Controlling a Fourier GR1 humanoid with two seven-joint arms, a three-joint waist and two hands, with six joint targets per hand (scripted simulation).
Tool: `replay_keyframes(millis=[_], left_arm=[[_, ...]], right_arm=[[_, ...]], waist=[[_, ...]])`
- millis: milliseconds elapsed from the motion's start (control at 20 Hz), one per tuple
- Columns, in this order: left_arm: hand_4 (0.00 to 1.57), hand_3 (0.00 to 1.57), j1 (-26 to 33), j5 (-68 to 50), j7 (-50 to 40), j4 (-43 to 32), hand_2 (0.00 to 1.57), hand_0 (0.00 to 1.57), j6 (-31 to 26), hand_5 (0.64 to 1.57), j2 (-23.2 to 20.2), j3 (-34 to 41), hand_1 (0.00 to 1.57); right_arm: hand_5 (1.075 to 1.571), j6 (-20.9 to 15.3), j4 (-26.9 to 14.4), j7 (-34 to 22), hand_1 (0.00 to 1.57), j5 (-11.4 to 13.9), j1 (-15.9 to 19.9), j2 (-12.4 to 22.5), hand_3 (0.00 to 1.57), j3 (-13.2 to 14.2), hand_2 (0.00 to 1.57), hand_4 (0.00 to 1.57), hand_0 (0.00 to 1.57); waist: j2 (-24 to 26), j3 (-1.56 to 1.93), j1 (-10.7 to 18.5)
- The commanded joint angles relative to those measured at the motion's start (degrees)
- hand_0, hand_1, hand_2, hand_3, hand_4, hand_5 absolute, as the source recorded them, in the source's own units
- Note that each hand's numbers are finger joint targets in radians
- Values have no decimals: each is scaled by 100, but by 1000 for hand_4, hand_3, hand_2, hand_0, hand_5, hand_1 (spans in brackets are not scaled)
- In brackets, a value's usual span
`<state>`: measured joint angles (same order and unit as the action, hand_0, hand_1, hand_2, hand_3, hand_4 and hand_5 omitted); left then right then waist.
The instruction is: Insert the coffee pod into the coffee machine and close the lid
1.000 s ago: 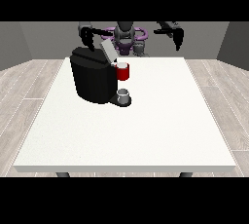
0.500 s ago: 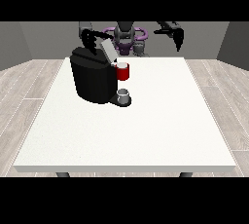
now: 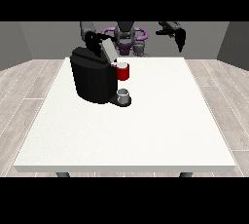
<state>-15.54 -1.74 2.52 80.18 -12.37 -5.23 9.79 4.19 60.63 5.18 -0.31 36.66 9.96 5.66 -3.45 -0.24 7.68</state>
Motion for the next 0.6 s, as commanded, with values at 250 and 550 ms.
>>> replay_keyframes(millis=[250, 550], left_arm=[[0, 0, 355, 86, 526, -192, 0, 0, 0, 1571, -31, -75, 0], [24, 0, 262, 111, 542, -351, 0, 0, 196, 1571, 56, -72, 0]], right_arm=[[1571, -54, -265, 8, 0, 141, 244, -143, 0, -93, 0, 0, 0], [1571, -121, -114, -190, 0, 426, 366, -342, 0, -479, 0, 214, 0]], waist=[[-159, 23, 21], [-78, 22, -34]])
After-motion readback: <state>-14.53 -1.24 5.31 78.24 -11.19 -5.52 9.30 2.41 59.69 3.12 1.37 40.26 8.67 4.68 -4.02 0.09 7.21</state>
